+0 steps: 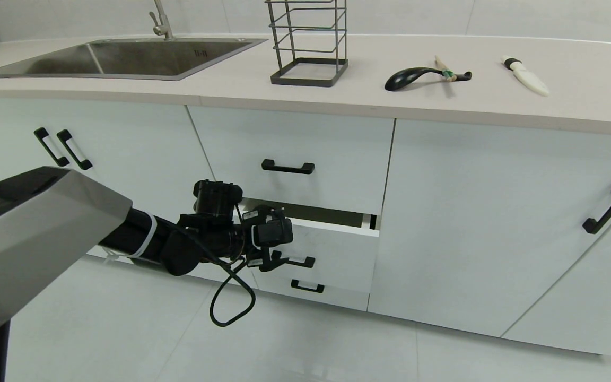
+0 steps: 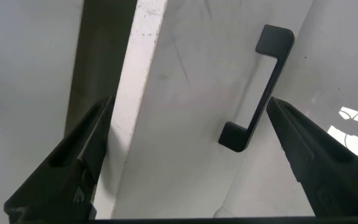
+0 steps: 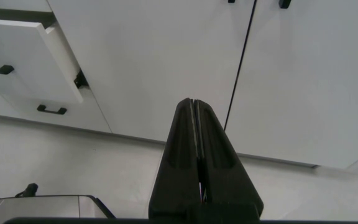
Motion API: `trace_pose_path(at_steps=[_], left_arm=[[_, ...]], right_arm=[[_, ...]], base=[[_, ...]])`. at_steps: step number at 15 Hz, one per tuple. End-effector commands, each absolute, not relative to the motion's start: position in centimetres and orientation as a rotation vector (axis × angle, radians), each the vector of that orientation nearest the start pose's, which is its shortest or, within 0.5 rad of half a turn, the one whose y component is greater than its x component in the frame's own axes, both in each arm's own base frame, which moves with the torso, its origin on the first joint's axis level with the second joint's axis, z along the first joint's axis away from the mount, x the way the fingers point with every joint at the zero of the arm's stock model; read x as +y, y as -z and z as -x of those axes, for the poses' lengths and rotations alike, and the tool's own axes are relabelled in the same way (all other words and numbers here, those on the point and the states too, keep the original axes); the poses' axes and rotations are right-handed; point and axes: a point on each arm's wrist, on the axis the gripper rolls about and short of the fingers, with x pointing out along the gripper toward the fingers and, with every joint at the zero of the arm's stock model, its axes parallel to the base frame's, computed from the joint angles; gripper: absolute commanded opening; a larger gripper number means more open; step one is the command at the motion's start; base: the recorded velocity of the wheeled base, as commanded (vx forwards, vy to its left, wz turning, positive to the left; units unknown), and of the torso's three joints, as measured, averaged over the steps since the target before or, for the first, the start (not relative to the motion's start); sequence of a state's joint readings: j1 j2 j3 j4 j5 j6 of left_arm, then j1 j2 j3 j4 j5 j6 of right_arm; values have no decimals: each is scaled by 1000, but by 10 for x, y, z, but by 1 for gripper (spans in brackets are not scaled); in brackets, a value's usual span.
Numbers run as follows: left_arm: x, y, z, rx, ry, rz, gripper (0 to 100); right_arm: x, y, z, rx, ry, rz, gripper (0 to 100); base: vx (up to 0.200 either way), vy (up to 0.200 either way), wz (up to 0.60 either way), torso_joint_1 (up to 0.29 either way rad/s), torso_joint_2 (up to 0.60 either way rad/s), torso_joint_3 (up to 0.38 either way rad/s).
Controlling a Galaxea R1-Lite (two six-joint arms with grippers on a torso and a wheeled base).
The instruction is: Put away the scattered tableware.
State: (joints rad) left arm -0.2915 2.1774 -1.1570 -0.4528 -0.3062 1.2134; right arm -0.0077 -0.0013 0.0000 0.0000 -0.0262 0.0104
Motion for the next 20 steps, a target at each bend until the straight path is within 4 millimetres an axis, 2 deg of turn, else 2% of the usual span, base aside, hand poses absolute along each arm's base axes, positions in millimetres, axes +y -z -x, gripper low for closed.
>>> trace_pose_path(at_steps=[1,4,5,6,7,10,13,20], left_arm=[[-124,-84,-391,151,859,-1139,100],[-117,-93,-363,166,882,-1154,100],[-113,-94,-348,183,898,-1158,100],[-111,-97,-313,200,940,-1161,100],[-113,-100,-294,197,965,-1161,100],[-123,-105,-258,185,1028,-1144,100],[-123,-102,-245,212,1049,-1121,100],[-118,-98,-236,232,1059,-1116,100]], right_arm=[[0,-75,23,0,34,-11,0],[0,-75,23,0,34,-11,0],[0,-75,23,0,34,-11,0],[0,-75,23,0,34,-11,0],[0,-75,23,0,34,-11,0],[0,-75,23,0,34,-11,0],[0,-75,23,0,34,-11,0],[0,-75,23,0,34,-11,0]], base=[[0,0,0,0,0,0],[0,0,0,0,0,0],[0,0,0,0,0,0],[0,0,0,0,0,0],[0,0,0,0,0,0],[0,0,0,0,0,0],[0,0,0,0,0,0],[0,0,0,0,0,0]])
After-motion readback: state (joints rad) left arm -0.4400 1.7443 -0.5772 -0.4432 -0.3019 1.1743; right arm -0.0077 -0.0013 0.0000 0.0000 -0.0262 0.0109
